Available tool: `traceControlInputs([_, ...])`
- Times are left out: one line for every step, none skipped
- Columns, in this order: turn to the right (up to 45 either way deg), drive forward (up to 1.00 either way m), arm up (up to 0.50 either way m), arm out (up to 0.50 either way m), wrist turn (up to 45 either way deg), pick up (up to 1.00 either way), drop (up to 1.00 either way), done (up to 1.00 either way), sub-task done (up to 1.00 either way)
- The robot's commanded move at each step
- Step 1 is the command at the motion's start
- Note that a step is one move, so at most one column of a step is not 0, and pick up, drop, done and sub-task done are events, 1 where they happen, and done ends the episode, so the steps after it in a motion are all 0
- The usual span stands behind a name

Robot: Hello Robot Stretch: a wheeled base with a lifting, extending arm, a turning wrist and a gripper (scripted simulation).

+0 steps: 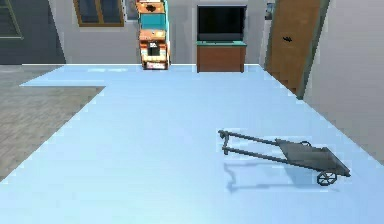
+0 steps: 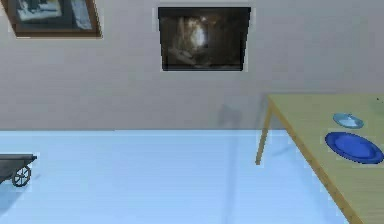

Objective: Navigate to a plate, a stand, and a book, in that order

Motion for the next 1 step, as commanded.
traceControlInputs([-12.0,0.00,0.00,0.00,0.0,0.00,0.00,0.00,0.00])
